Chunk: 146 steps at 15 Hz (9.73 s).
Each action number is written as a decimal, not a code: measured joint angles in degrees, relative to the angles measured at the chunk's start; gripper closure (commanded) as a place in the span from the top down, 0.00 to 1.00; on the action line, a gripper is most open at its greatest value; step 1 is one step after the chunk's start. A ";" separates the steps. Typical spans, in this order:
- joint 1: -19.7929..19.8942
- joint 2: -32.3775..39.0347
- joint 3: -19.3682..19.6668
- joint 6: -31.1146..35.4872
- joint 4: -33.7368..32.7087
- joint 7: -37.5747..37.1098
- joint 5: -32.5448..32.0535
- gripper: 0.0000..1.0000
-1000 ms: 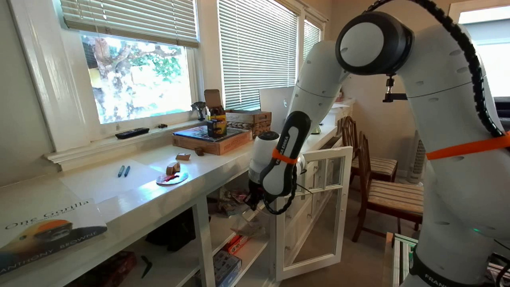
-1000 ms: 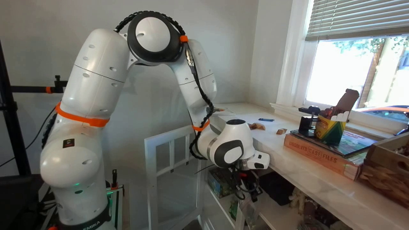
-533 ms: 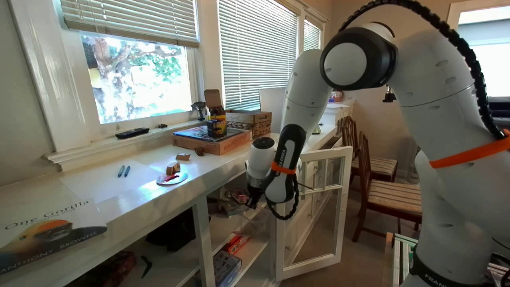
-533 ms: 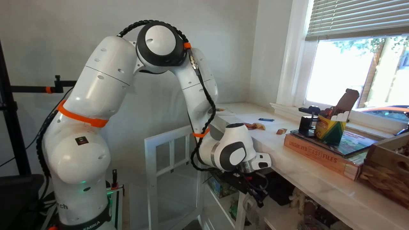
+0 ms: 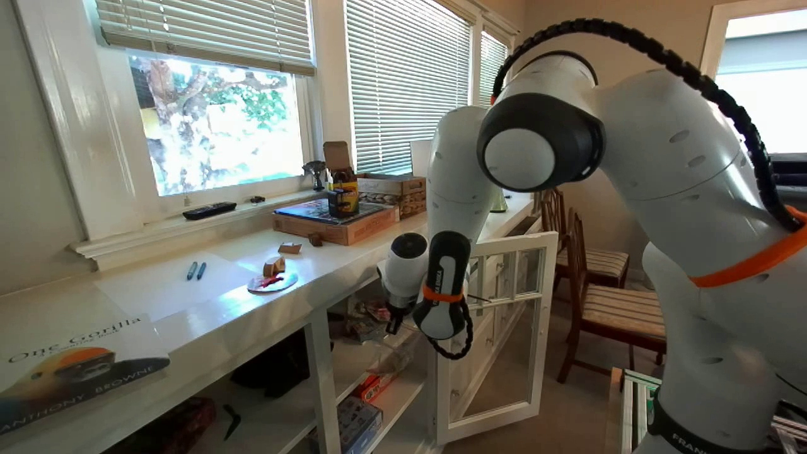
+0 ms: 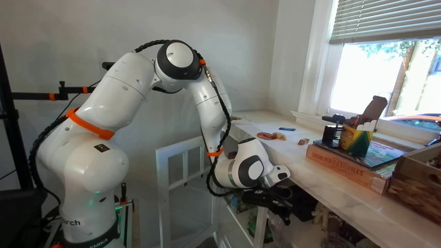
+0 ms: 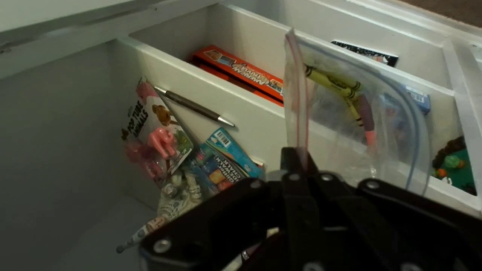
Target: Pick up the plastic from the counter and put it in the cabinet
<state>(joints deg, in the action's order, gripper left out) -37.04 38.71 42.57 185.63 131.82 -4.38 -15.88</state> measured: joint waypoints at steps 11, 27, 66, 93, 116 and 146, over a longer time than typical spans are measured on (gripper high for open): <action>-5.89 11.79 2.18 5.69 -2.18 6.26 11.10 0.00; -4.61 18.94 2.32 5.75 -7.61 10.54 11.74 0.02; -1.51 27.99 -0.50 28.65 -12.24 30.36 17.66 0.00; 0.52 34.52 -0.64 32.99 -20.36 31.92 29.76 0.00; 0.55 34.76 -0.64 33.92 -20.60 33.74 32.31 1.00; -9.16 27.93 4.55 12.93 -13.84 30.98 30.09 1.00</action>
<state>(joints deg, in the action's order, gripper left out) -46.20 66.63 47.11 198.56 117.99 26.60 14.22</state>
